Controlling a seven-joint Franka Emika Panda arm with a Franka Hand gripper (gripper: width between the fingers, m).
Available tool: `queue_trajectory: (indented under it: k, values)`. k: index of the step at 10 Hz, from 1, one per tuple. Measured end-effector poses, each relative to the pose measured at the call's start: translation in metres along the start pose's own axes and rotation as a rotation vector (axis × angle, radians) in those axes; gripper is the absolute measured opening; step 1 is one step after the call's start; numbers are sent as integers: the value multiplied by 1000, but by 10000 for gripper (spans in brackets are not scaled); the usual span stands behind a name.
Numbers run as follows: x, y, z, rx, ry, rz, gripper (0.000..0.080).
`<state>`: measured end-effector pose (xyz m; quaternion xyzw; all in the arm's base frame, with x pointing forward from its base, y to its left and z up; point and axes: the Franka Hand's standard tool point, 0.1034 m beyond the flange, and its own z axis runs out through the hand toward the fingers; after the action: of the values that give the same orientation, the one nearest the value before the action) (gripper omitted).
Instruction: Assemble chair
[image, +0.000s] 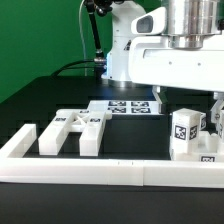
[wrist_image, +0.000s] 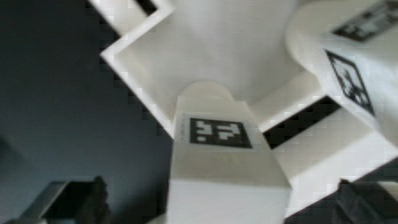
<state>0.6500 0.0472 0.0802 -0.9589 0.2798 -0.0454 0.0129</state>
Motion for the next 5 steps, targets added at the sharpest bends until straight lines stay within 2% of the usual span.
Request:
queue_trajectory:
  k: [5]
  values:
    - [4, 6, 0, -1, 0, -349, 649]
